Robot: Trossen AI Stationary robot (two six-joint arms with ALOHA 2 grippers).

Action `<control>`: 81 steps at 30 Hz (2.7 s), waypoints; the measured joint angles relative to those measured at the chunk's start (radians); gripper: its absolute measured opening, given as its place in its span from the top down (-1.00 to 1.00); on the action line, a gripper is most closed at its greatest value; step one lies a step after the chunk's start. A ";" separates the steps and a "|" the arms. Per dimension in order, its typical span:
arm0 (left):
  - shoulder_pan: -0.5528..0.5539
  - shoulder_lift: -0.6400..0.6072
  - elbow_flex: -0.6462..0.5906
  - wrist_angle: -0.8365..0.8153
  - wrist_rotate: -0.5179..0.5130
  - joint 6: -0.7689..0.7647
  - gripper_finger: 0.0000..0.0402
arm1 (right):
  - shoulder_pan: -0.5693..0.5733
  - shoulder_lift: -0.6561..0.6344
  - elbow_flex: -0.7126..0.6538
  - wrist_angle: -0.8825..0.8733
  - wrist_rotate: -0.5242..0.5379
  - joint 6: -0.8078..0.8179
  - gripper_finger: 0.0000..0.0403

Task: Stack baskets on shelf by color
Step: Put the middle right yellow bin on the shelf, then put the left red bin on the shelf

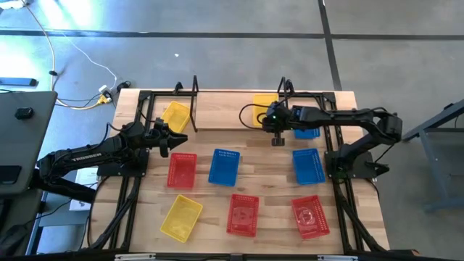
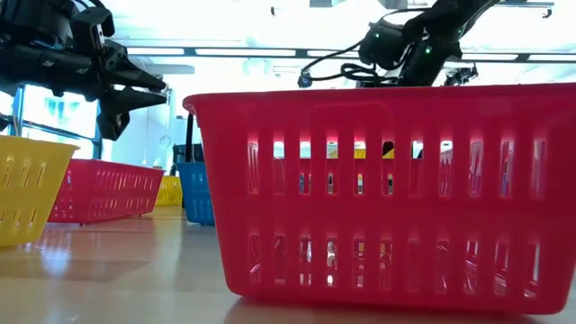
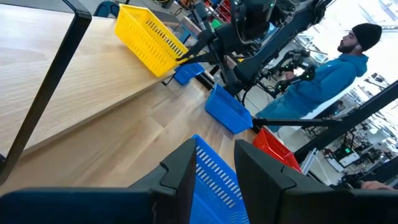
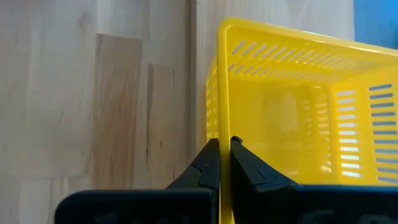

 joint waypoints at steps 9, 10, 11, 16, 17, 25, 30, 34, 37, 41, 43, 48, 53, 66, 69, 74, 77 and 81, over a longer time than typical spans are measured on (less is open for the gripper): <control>0.000 0.000 0.000 0.000 0.000 0.000 0.51 | -0.004 0.003 0.000 -0.001 0.005 -0.016 1.00; 0.000 0.000 0.000 0.000 0.000 0.000 0.51 | -0.004 0.003 0.000 -0.002 0.003 -0.030 1.00; 0.000 0.000 0.000 0.000 0.000 0.000 0.51 | -0.004 0.003 0.000 -0.004 0.003 -0.043 0.99; 0.000 0.000 0.000 0.000 0.001 -0.009 0.51 | -0.004 0.003 0.000 -0.004 0.004 -0.052 0.85; 0.000 0.000 0.000 0.000 0.000 -0.009 0.51 | -0.004 0.003 0.000 -0.004 0.005 -0.052 0.80; 0.000 0.000 0.000 0.000 0.000 -0.009 0.51 | -0.004 -0.004 0.000 -0.002 0.035 -0.044 0.52; 0.000 0.000 0.000 0.000 0.006 -0.008 0.49 | 0.016 -0.019 0.024 -0.028 0.055 0.003 0.50; 0.000 0.000 0.000 0.000 0.010 -0.008 0.43 | 0.033 -0.021 0.072 -0.062 0.053 0.010 0.50; 0.000 0.000 0.000 0.000 0.010 -0.008 0.34 | 0.044 -0.021 0.098 -0.103 0.057 0.038 0.50; 0.000 0.000 0.000 0.002 0.034 -0.016 0.25 | 0.061 -0.021 0.144 -0.184 0.064 0.120 0.50; 0.000 0.000 0.000 0.019 0.062 -0.018 0.24 | 0.077 -0.021 0.172 -0.217 0.064 0.154 0.50; -0.017 0.000 0.008 0.081 0.079 -0.040 0.27 | 0.122 -0.021 0.249 -0.266 0.078 0.227 0.50; -0.048 0.004 0.068 0.083 0.098 0.008 0.31 | 0.164 -0.021 0.316 -0.279 0.130 0.302 0.50; -0.139 0.132 0.345 -0.181 0.124 0.097 0.31 | 0.214 -0.021 0.376 -0.324 0.148 0.402 0.50; -0.165 0.176 0.417 -0.282 0.124 0.093 0.31 | 0.221 -0.021 0.376 -0.341 0.148 0.405 0.50; -0.216 0.256 0.532 -0.436 0.123 0.091 0.32 | 0.223 -0.021 0.376 -0.344 0.148 0.426 0.50; -0.259 0.309 0.581 -0.484 0.123 0.083 0.32 | 0.223 -0.021 0.376 -0.344 0.148 0.415 0.50; -0.330 0.375 0.619 -0.544 0.123 0.070 0.32 | 0.223 -0.021 0.376 -0.344 0.148 0.420 0.50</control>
